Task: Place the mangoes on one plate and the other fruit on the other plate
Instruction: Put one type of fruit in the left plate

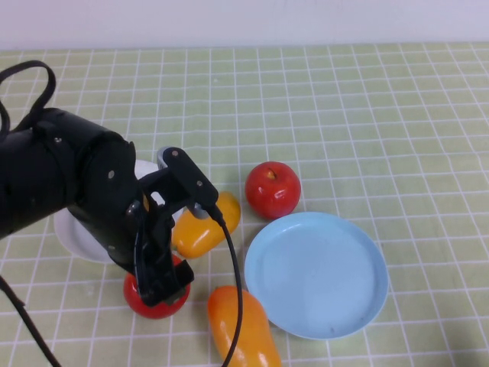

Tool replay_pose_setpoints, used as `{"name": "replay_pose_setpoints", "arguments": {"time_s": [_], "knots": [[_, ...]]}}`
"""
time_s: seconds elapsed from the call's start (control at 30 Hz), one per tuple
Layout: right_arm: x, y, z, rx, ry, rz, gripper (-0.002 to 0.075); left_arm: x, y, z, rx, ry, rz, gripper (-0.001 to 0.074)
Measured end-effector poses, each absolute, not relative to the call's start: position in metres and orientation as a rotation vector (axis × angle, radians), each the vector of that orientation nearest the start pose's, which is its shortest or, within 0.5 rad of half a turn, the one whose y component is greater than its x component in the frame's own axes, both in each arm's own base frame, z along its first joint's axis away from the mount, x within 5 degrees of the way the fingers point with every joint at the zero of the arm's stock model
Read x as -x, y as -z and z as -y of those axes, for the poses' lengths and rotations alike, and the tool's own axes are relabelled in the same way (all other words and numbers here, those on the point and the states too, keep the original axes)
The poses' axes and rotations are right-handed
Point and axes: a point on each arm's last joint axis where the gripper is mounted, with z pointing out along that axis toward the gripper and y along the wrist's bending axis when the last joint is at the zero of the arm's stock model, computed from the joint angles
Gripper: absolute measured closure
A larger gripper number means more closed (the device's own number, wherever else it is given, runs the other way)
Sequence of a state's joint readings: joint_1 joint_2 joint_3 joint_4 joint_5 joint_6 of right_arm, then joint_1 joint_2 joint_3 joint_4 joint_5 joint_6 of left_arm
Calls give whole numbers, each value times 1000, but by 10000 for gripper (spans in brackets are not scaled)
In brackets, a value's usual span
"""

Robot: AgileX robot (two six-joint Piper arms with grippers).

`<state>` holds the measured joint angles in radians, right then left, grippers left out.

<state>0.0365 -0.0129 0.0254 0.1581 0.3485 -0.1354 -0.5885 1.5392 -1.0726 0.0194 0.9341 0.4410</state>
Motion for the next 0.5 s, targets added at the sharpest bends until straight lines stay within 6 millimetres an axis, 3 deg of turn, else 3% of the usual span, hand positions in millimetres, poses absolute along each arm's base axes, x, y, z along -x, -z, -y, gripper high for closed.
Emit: {"name": "replay_pose_setpoints", "arguments": {"time_s": [0.5], "knots": [[-53, -174, -7, 59, -84, -1840, 741, -249, -232, 164, -1467, -13, -2554, 66]]}}
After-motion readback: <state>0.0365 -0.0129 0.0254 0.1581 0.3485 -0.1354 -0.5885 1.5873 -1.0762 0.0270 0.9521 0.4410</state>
